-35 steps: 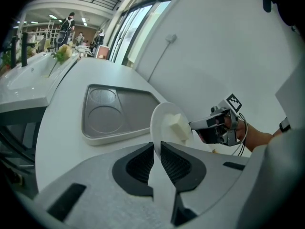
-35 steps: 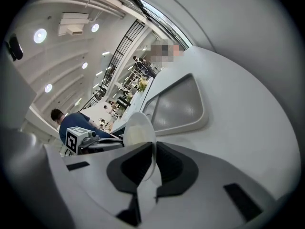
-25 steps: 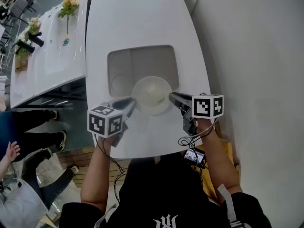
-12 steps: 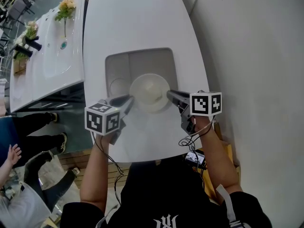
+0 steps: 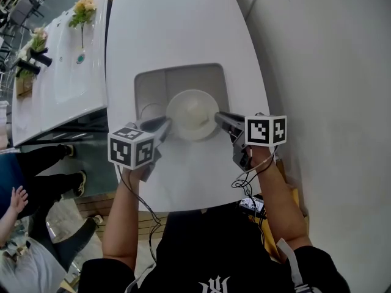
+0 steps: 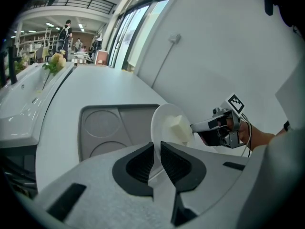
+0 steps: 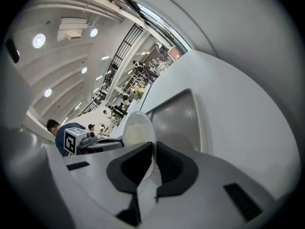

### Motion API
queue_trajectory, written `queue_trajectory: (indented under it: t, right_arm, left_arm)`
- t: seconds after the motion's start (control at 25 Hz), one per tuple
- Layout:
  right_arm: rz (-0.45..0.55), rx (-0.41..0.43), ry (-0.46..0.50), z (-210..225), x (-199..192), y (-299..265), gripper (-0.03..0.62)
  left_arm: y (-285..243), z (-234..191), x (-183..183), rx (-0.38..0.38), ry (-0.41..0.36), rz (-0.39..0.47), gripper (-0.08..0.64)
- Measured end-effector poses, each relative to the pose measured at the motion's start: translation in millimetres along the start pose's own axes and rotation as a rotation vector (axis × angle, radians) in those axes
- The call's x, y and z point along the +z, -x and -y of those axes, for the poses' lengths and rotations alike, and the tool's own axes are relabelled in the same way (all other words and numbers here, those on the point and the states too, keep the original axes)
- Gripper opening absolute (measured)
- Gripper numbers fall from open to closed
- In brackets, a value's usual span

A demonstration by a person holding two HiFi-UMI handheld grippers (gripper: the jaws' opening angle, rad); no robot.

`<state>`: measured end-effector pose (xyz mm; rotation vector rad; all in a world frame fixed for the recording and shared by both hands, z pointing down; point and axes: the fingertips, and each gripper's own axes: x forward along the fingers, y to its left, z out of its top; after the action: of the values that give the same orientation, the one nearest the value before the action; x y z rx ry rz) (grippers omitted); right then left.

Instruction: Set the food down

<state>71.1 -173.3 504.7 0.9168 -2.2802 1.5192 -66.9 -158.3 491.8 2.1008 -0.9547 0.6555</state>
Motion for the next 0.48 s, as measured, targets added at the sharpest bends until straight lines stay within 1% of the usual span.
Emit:
queue_trajectory:
  t: [0.24, 0.48]
  right_arm:
    - [0.006, -0.009, 0.001, 4.5, 11.5, -8.0, 0.025]
    - [0.012, -0.053, 0.033, 16.0, 27.0, -17.3, 0.025]
  left_arm:
    - [-7.2, -10.2, 10.3, 0.007, 0.000, 0.003, 0.044]
    - [-24.3, -22.4, 19.3, 0.026, -0.001, -0.004, 0.044]
